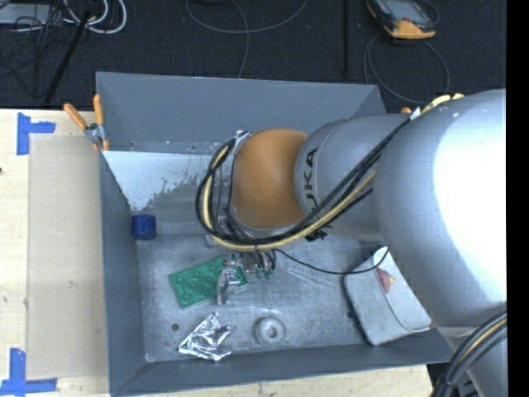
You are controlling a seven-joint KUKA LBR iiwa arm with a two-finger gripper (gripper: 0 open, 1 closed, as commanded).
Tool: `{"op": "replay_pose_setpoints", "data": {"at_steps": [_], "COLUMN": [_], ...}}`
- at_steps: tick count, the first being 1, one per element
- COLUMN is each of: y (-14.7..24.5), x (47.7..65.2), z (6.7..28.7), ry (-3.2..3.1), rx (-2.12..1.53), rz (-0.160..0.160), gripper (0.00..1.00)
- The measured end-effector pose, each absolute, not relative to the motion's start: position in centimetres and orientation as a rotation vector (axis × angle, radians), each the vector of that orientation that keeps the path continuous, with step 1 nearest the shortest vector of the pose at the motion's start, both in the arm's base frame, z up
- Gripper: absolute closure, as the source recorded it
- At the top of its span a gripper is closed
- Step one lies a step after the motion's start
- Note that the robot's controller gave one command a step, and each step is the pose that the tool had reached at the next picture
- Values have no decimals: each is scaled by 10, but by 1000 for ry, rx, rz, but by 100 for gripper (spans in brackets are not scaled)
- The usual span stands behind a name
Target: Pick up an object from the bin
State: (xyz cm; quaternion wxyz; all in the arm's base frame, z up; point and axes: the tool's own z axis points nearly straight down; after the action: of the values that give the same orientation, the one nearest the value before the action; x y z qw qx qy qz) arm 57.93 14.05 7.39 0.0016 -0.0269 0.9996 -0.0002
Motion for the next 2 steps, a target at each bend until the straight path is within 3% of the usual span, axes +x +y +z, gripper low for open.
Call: {"op": "replay_pose_setpoints", "data": {"at_steps": [1,2], "y": [141,141], "x": [580,583], "z": [75,78], "ry": [3138,3130], "rx": [-83,-82], "rz": [0,4], "gripper": [0,100]}}
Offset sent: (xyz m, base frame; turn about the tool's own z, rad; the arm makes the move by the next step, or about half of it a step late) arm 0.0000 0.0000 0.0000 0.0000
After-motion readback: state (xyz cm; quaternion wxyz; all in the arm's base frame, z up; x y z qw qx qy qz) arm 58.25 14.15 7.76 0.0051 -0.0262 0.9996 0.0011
